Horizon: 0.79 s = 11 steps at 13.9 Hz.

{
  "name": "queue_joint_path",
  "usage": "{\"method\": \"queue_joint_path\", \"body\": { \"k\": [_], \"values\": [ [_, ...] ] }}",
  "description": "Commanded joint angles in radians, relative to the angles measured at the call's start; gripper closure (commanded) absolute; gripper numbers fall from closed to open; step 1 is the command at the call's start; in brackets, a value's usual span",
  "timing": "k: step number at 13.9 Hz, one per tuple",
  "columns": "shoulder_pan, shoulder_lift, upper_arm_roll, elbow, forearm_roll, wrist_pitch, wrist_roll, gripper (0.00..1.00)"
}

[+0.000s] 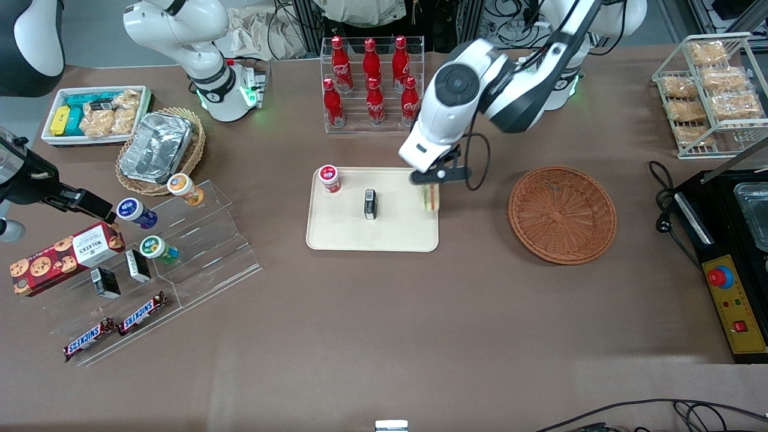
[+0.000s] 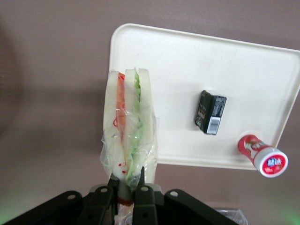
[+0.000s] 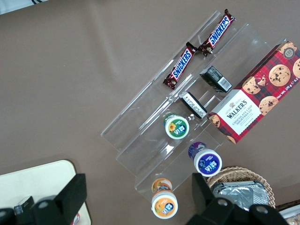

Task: Place sandwich from basket to tray
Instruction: 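Lower the sandwich onto the tray beside the black box and release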

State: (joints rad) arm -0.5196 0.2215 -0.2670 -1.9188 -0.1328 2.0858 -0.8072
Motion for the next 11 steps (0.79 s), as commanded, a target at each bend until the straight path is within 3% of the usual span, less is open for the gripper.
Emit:
{"method": "queue_joint_path", "body": {
  "k": [1,6,11],
  "values": [
    [-0.031,0.082,0.006,0.008,0.002,0.094,0.0,1.0],
    [-0.048,0.173,0.011,0.003,0.007,0.191,0.006,1.0],
    [-0.034,0.19,0.015,-0.029,0.093,0.197,0.006,1.0]
  ]
}}
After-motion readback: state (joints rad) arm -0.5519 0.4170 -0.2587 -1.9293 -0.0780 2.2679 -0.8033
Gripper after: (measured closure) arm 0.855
